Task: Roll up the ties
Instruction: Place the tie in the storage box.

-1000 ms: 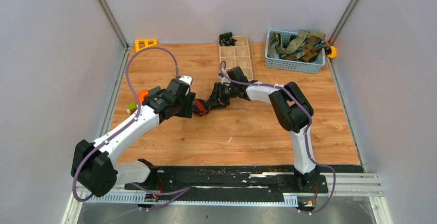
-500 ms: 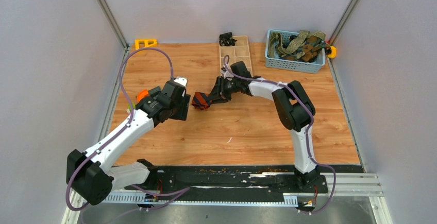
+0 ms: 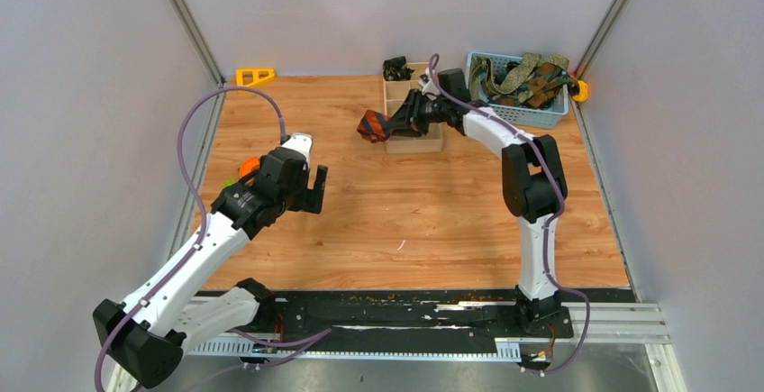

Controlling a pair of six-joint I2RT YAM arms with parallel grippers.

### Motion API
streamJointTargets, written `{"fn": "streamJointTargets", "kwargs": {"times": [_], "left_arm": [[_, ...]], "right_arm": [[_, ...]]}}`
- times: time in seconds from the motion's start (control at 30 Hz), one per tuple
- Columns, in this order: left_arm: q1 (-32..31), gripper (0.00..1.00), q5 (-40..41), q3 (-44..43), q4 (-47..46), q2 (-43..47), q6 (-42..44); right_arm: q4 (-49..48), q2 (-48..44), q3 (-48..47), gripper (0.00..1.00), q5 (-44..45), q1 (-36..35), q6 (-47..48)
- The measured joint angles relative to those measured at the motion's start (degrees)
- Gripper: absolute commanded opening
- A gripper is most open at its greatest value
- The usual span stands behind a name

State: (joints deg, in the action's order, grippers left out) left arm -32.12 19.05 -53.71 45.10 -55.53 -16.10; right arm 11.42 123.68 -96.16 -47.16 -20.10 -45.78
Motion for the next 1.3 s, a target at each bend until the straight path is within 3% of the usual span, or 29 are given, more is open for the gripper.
{"fn": "streamJointTargets", "kwargs": {"times": [0.4, 0.83, 1.07, 1.3], "left_arm": [[0.0, 1.0, 3.0, 1.7, 2.2, 7.3, -2.8], [0.0, 1.0, 4.2, 8.1, 1.5, 15.7, -5.3], [0.0, 1.0, 4.4, 8.2, 0.3, 15.5, -5.3], [0.0, 1.0, 4.6, 8.5, -0.1, 15.5, -5.2]], "right_arm": [[7.4, 6.2, -19.2, 0.0, 2.3, 8.2, 1.3], [18.2, 15.8, -38.4, 0.0, 10.9, 12.7, 7.0], [19.4, 15.9, -38.2, 0.0, 12.1, 13.8, 9.0], [23.1, 12.8, -27.2, 0.0, 12.5, 13.1, 12.9]]}}
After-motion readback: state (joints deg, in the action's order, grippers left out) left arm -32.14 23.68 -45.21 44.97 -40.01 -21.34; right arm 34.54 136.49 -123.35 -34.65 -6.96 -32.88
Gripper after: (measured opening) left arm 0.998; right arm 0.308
